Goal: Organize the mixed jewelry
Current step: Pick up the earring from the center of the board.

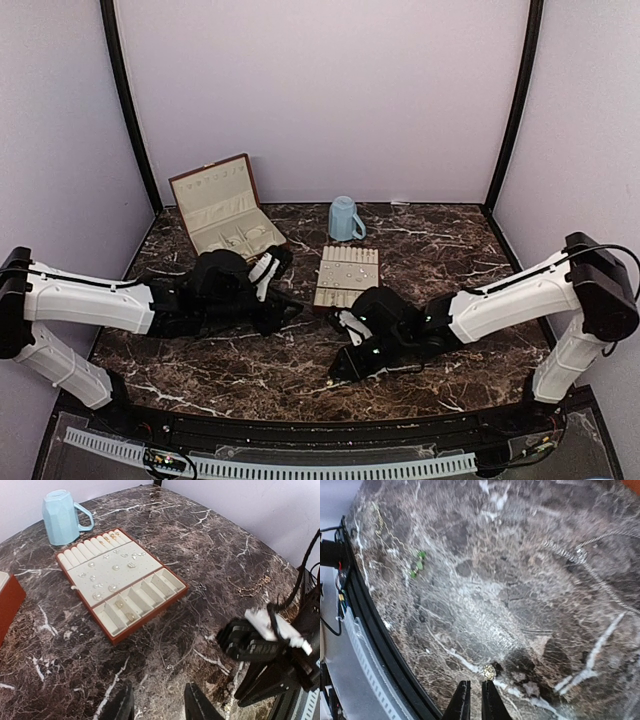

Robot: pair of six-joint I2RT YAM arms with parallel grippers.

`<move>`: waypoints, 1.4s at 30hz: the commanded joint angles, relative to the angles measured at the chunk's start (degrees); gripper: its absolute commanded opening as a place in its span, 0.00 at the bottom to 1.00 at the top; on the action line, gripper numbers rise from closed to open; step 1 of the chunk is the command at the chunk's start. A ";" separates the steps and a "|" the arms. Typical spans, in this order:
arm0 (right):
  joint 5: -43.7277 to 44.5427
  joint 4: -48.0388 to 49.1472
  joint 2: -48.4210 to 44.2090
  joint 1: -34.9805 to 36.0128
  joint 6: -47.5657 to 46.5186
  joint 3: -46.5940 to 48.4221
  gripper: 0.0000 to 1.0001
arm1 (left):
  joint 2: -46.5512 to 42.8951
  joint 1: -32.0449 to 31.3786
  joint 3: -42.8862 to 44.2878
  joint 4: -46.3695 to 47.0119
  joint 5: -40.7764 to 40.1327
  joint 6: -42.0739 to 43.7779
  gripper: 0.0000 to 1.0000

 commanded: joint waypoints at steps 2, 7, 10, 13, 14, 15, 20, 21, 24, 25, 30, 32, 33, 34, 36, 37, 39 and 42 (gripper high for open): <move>8.33 2.14 -6.17 -0.76 4.16 -3.29 0.12 | 0.55 -1.06 -0.25 -2.91 7.59 -2.06 0.38; 12.16 3.76 -9.04 -2.81 7.69 -7.15 0.13 | 3.52 -6.63 2.33 -9.56 5.46 -6.98 0.38; 12.20 5.23 -9.83 -3.94 9.05 -8.77 0.13 | 4.74 -9.55 3.00 -11.03 4.92 -11.96 0.38; 14.07 5.84 -10.69 -4.59 9.55 -9.93 0.13 | 6.73 -11.94 4.63 -12.86 3.92 -14.85 0.38; 14.21 6.08 -11.03 -4.79 9.65 -10.30 0.13 | 7.20 -12.37 5.00 -13.87 3.76 -15.21 0.38; 14.35 6.43 -11.31 -4.95 9.74 -10.72 0.13 | 8.31 -13.30 5.83 -14.64 2.55 -15.70 0.38; 14.80 7.22 -12.62 -5.56 10.29 -12.65 0.13 | 12.39 -15.16 9.09 -17.37 0.13 -15.76 0.38; 14.77 7.56 -12.93 -5.65 10.56 -13.10 0.13 | 12.85 -15.47 9.47 -17.44 0.33 -15.71 0.38; 14.93 8.39 -14.02 -5.86 11.12 -14.39 0.13 | 15.68 -15.92 11.19 -18.02 1.07 -15.70 0.38; 15.01 8.57 -14.29 -5.90 11.20 -14.71 0.13 | 16.20 -16.14 11.49 -18.10 1.49 -15.73 0.38; 15.10 9.45 -14.90 -6.12 11.63 -15.83 0.13 | 19.91 -16.92 13.64 -18.11 2.16 -15.73 0.36; 15.02 9.65 -14.95 -6.20 11.77 -16.10 0.13 | 21.03 -17.14 14.38 -18.55 2.22 -15.54 0.34; 14.90 9.87 -14.96 -6.27 11.80 -16.18 0.13 | 21.30 -17.21 14.62 -18.92 2.04 -15.47 0.33; 14.93 10.04 -14.92 -6.29 11.88 -16.36 0.13 | 21.76 -17.25 14.96 -19.10 1.95 -15.30 0.32; 14.78 10.36 -14.91 -6.30 11.96 -16.47 0.13 | 22.21 -17.27 15.37 -19.52 1.61 -15.04 0.30; 14.70 10.53 -14.83 -6.37 11.98 -16.55 0.13 | 22.56 -17.27 15.60 -19.78 1.38 -14.95 0.30; 14.60 10.80 -14.72 -6.43 11.98 -16.65 0.13 | 23.12 -17.27 16.09 -20.19 1.26 -14.55 0.28; 14.42 11.04 -14.50 -6.47 12.05 -16.61 0.12 | 23.86 -17.27 16.65 -20.87 1.20 -14.08 0.25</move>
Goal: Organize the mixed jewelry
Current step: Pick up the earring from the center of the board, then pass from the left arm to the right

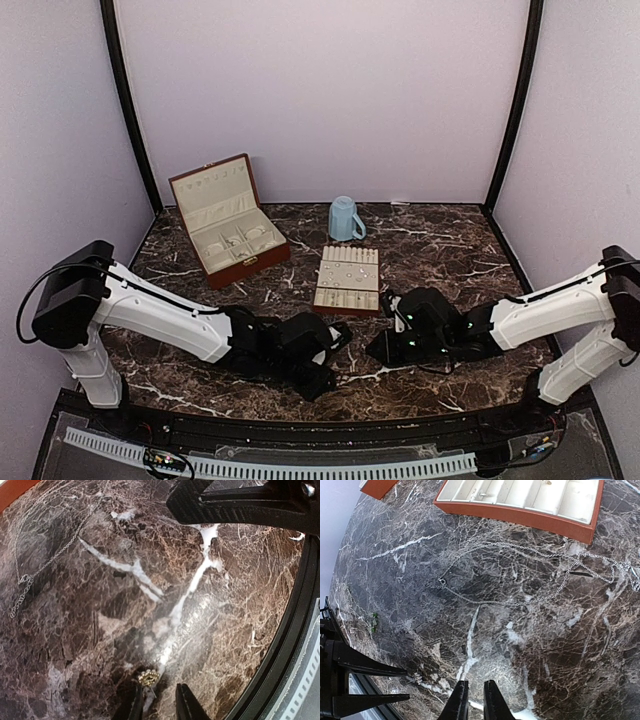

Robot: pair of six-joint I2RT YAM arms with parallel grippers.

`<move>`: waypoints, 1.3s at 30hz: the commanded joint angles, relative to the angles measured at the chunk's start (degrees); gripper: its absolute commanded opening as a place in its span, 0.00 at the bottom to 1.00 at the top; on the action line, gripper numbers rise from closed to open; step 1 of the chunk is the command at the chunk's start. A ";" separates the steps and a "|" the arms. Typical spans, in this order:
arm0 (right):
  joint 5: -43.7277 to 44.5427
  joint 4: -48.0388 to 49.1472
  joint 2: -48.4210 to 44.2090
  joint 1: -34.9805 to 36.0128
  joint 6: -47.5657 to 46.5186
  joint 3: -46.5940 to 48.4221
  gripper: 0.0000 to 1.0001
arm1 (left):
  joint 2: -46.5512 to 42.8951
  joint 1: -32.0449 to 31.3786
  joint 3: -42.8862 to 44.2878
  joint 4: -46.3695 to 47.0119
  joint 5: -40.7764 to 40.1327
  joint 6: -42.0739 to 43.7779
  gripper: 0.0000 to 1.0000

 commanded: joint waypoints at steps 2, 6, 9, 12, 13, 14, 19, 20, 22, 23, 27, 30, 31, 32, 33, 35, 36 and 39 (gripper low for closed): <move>0.20 3.06 -0.46 -0.44 0.53 -0.79 0.12 | 1.05 -0.29 1.87 -2.93 -0.90 1.28 0.24; 0.11 3.34 -0.56 -0.48 0.78 -0.98 0.12 | 1.43 -0.29 2.14 -3.57 -1.57 1.83 0.21; 0.07 3.44 -0.52 -0.44 0.88 -1.04 0.12 | 1.62 -0.29 2.24 -3.80 -1.82 1.92 0.19; -0.06 3.53 -0.49 -0.59 0.88 -1.10 0.12 | 1.67 -0.29 2.24 -3.63 -2.04 2.03 0.17; -0.07 3.52 -0.40 -0.59 0.88 -1.10 0.12 | 1.67 -0.29 2.21 -3.55 -2.06 2.10 0.15; -0.11 3.53 -0.30 -0.58 0.88 -1.06 0.12 | 1.74 -0.29 2.23 -3.42 -2.06 2.12 0.14; -0.11 3.62 -0.27 -0.58 1.05 -1.09 0.12 | 1.94 -0.29 2.26 -3.16 -1.81 2.21 0.05; -0.07 3.62 -0.33 -0.57 1.10 -1.08 0.12 | 1.89 -0.29 2.15 -3.18 -1.80 2.17 0.04; 0.13 3.58 -0.66 -0.65 1.34 -1.20 0.12 | 1.56 -0.29 1.85 -3.01 -1.83 1.98 0.00; 0.12 3.66 -0.90 -0.72 1.44 -1.32 0.12 | 1.44 -0.29 1.71 -2.71 -1.89 1.61 0.00; -1.44 6.60 -3.35 -1.84 2.35 -2.81 0.12 | -1.51 0.52 -0.06 -0.12 -1.62 -0.34 0.00; -6.01 13.27 -6.40 -3.71 4.13 -6.07 0.14 | -4.58 3.76 -2.29 3.75 0.41 -3.17 0.00; -7.24 16.65 -7.56 -4.45 4.86 -7.69 0.16 | -6.24 4.46 -3.69 7.08 1.98 -3.64 0.00; -8.32 18.17 -8.68 -5.03 5.43 -8.71 0.19 | -7.03 5.67 -4.27 8.49 2.91 -4.13 0.00; -9.52 20.30 -9.65 -5.70 5.86 -9.36 0.23 | -8.59 6.12 -5.24 11.26 4.06 -4.12 0.00; -12.08 24.36 -11.33 -6.80 6.57 -10.00 0.29 | -10.75 7.19 -6.18 14.71 5.14 -3.40 0.00; -13.38 26.23 -12.01 -7.22 6.82 -10.19 0.32 | -11.44 7.78 -6.44 15.78 6.05 -2.79 0.00; -17.87 32.14 -13.50 -8.30 7.56 -10.27 0.40 | -14.63 8.89 -8.01 21.80 8.37 -1.84 0.00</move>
